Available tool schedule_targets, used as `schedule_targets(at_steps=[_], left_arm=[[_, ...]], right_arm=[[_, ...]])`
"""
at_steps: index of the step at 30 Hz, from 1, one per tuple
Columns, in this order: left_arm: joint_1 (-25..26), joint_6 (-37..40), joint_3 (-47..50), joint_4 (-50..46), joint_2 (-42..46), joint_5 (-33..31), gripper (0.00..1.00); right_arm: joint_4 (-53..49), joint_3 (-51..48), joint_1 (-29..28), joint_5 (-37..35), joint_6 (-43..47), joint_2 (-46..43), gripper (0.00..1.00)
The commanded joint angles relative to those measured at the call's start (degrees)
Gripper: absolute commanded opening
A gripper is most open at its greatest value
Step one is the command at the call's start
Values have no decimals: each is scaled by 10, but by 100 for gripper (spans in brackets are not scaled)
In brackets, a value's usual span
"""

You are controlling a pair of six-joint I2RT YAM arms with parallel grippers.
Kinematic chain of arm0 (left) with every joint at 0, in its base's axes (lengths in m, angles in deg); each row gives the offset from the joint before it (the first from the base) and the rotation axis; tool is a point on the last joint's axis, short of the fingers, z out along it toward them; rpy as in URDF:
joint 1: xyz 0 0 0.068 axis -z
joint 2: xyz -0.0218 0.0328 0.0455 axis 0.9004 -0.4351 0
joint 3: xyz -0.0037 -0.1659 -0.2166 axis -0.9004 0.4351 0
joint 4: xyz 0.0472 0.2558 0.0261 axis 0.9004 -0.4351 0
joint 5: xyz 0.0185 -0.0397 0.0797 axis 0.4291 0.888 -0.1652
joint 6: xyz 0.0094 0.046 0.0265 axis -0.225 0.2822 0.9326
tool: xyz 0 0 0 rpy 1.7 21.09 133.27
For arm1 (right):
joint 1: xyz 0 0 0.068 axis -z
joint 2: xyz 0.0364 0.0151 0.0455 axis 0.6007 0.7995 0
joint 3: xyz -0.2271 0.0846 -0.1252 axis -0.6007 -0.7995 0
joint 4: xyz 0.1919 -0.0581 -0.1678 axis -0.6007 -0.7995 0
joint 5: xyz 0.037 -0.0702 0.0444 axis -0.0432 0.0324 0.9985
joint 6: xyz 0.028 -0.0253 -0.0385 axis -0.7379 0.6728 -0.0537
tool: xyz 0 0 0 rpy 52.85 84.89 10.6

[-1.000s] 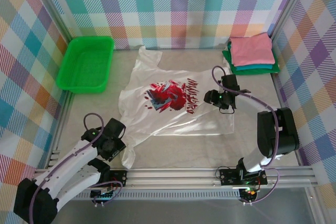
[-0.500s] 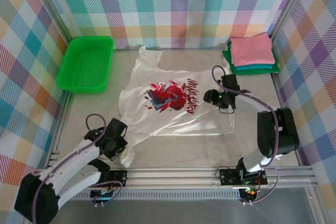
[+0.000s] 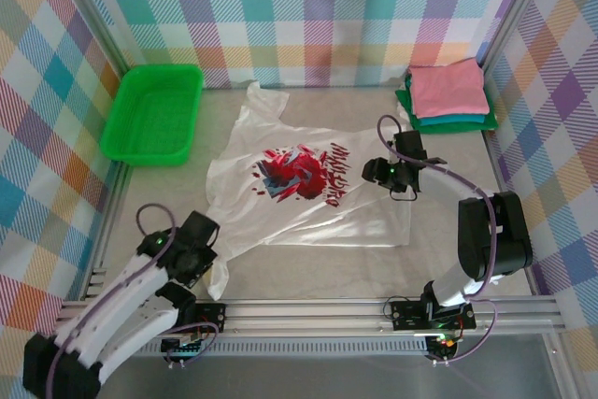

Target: Fold and stack the t-shirts

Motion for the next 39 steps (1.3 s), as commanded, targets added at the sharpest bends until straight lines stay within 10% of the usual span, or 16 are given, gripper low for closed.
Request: schedule_targets(at_steps=[1, 7, 11, 19, 29, 39], left_arm=[[-1, 83, -65, -18, -95, -7, 23], [1, 60, -111, -73, -22, -98, 26], [15, 55, -121, -93, -5, -37, 21], [216, -170, -112, -161, -7, -15, 28], [293, -271, 3, 2, -44, 57, 50], [301, -288, 81, 69, -29, 56, 48]], right_arm=[[-30, 3, 2, -15, -8, -3, 56], [-37, -10, 2, -22, -10, -17, 56], [-41, -6, 2, -20, -12, -23, 56], [-37, 2, 2, -14, -8, -7, 57], [-16, 0, 2, 2, -14, 14, 57], [-22, 2, 2, -1, -12, 8, 57]])
